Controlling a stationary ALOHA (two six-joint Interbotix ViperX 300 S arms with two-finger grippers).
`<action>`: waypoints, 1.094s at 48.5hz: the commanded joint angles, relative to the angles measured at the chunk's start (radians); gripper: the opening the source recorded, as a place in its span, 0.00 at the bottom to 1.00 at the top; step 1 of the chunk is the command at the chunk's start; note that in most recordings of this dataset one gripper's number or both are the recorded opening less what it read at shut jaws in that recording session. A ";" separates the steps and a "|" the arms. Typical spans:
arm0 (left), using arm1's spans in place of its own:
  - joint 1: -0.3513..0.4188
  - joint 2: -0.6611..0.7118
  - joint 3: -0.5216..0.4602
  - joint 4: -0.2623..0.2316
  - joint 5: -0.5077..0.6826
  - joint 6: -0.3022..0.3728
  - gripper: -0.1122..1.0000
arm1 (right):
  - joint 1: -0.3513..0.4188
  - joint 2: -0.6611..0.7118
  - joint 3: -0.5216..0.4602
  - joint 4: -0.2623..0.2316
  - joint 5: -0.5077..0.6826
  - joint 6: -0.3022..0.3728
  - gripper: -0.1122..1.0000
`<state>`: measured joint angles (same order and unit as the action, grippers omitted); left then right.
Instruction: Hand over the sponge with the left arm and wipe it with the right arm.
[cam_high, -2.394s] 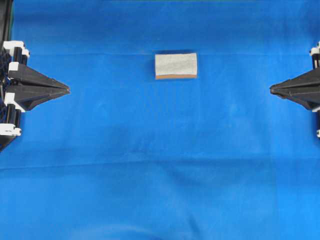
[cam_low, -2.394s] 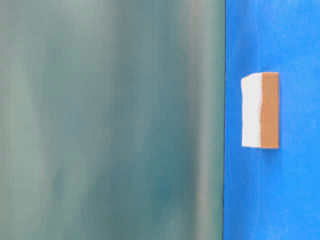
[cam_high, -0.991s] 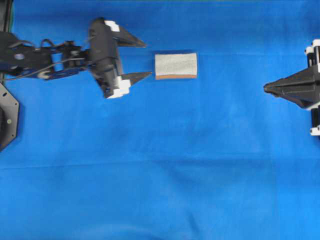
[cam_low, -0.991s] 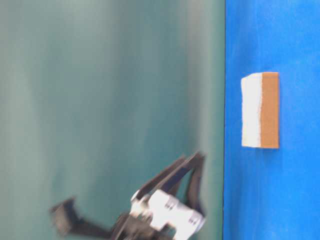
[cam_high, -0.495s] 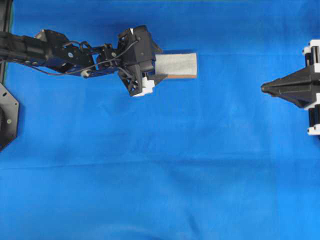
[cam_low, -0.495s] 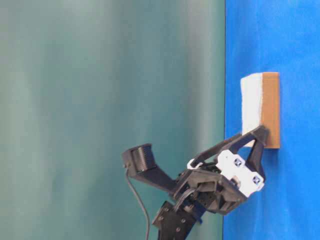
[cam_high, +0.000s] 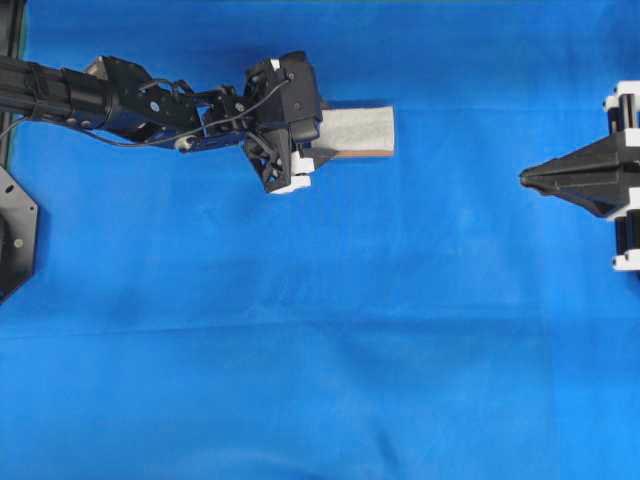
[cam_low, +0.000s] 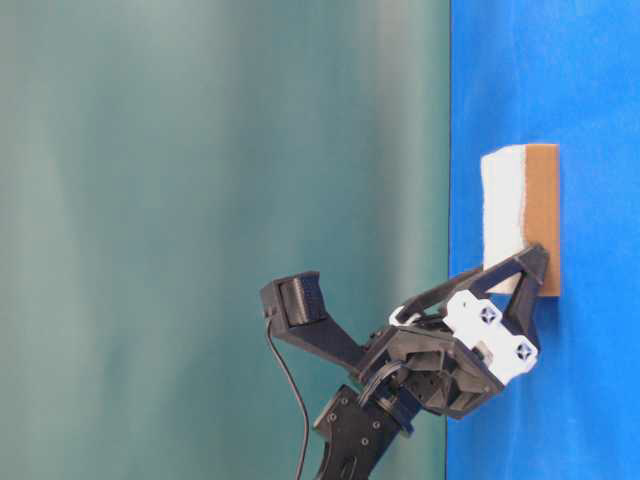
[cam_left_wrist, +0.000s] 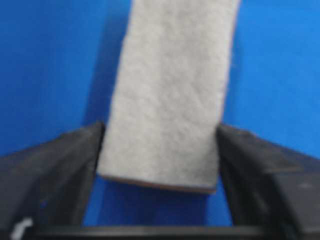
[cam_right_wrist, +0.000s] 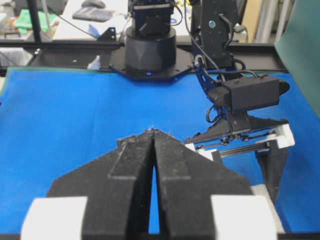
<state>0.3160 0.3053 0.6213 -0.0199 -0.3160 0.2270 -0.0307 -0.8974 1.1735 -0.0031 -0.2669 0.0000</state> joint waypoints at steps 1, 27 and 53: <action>0.006 -0.011 -0.018 -0.003 0.021 0.000 0.64 | -0.002 0.005 -0.014 0.002 -0.003 0.002 0.10; -0.041 -0.258 -0.035 -0.002 0.250 -0.008 0.30 | -0.002 0.005 -0.017 0.002 0.006 0.002 0.10; -0.247 -0.482 -0.020 -0.009 0.357 -0.094 0.30 | -0.031 0.005 -0.020 0.002 0.049 0.003 0.10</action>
<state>0.0798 -0.1519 0.6121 -0.0261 0.0445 0.1365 -0.0583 -0.8974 1.1735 -0.0031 -0.2148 0.0000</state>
